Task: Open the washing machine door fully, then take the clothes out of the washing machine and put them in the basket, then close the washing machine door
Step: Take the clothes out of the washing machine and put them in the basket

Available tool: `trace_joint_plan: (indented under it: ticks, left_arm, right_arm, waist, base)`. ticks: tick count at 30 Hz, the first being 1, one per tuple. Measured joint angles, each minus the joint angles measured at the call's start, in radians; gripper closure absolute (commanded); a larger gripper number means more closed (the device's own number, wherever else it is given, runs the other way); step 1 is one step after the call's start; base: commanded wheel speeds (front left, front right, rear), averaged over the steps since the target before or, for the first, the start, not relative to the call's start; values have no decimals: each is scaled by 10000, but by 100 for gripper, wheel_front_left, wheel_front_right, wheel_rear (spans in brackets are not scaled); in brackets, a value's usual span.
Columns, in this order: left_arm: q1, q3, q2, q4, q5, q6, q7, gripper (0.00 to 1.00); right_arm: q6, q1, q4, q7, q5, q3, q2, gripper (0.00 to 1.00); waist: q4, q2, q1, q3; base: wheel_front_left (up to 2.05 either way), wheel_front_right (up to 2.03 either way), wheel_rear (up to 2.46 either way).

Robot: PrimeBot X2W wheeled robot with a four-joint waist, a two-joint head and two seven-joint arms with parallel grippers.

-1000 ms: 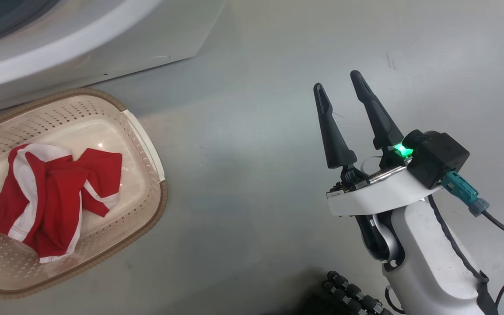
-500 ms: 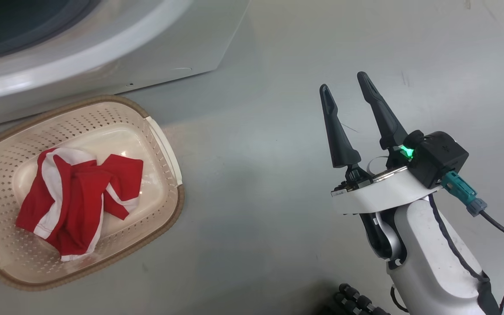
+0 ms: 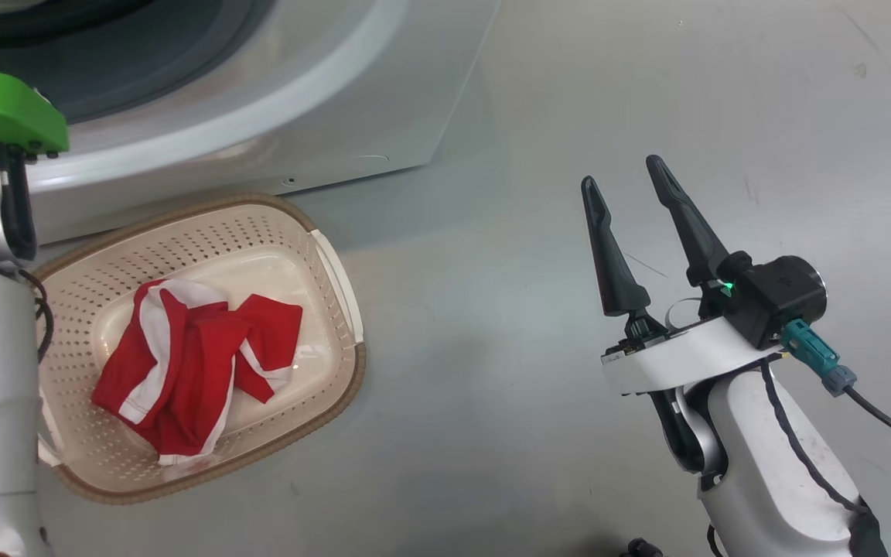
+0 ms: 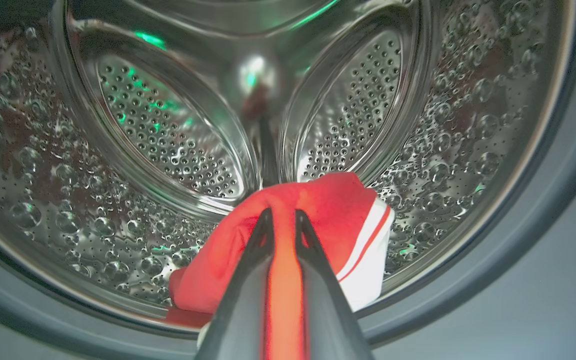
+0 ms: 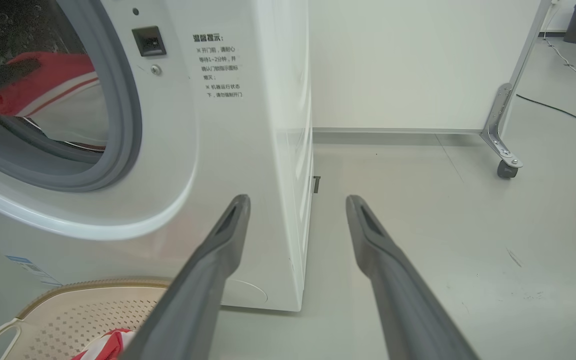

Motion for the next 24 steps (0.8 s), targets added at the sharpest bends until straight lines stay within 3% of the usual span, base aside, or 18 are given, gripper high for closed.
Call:
trace_joint_plan:
  ticks: [7,24]
  left_arm:
    - [1095,-105,-428,-612,-2,0,-754,100]
    - [3399,-345,-909,-2010,4,238,-1003,100]
  right_arm:
    - [71,267,136,0,-148,-146,-100,0]
    - [176,1131,571,0,-245,-376,-251,0]
  waist:
    - [443,0,0,-629]
    - [1254,0,0,-2183]
  base:
    - [0,0,0]
    - [0,0,0]
